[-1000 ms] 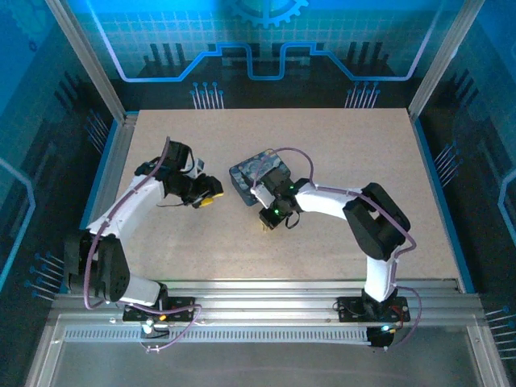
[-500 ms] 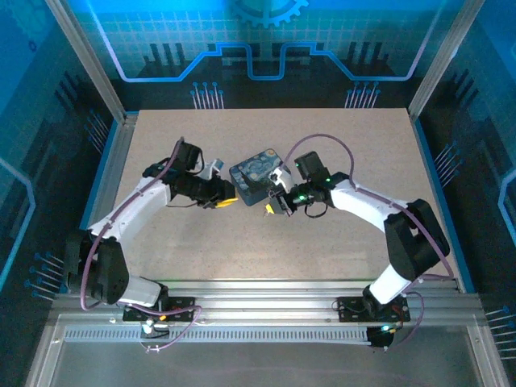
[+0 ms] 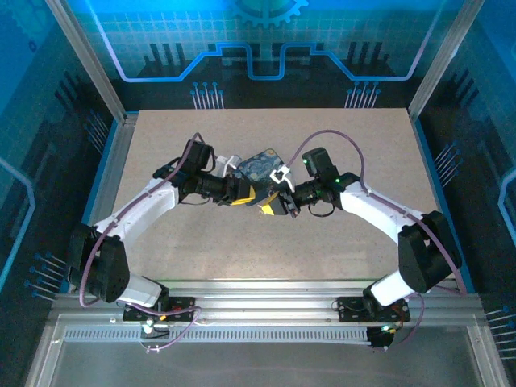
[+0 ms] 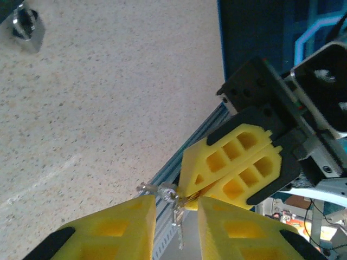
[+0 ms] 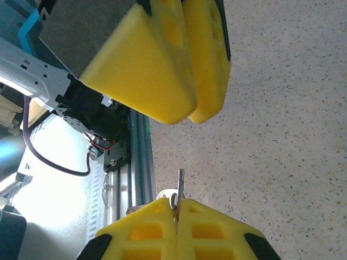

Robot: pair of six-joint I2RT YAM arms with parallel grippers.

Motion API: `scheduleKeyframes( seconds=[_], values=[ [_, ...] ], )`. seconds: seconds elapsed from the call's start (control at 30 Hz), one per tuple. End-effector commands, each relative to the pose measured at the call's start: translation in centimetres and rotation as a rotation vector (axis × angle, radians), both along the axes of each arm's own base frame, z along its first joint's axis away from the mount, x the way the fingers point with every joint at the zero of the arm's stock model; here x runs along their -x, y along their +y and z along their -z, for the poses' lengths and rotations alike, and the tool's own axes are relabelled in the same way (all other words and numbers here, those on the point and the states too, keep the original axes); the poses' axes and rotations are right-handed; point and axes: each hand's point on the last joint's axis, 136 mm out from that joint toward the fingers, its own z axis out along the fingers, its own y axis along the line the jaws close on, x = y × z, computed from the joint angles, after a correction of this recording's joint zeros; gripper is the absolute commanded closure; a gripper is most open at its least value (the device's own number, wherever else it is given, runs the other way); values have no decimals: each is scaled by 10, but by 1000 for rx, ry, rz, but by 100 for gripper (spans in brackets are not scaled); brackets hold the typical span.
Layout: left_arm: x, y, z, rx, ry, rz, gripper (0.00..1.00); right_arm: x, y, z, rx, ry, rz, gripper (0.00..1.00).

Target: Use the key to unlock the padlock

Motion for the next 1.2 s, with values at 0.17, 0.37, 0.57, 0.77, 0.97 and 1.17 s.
scheduleKeyframes(
  seconds=[0.17,0.37,0.57,0.77,0.97,1.17],
  values=[
    [16,-12,-16,63,-72,95,68,3,3,-24,-85,-24,-40,99],
    [19,-17,-16,69,-74,117,70,0,4,-26,-88,-29,-28,99],
    [24,-20,-16,76,-73,137,73,-5,4,-28,-98,-22,-20,99],
    [26,-20,-17,78,-77,146,74,-9,5,-31,-112,-20,-27,99],
    [25,-19,-13,63,-74,143,74,-6,6,-38,-144,-28,-46,99],
    [25,-20,-12,65,-77,147,74,-4,5,-36,-132,-25,-47,99]
  ],
)
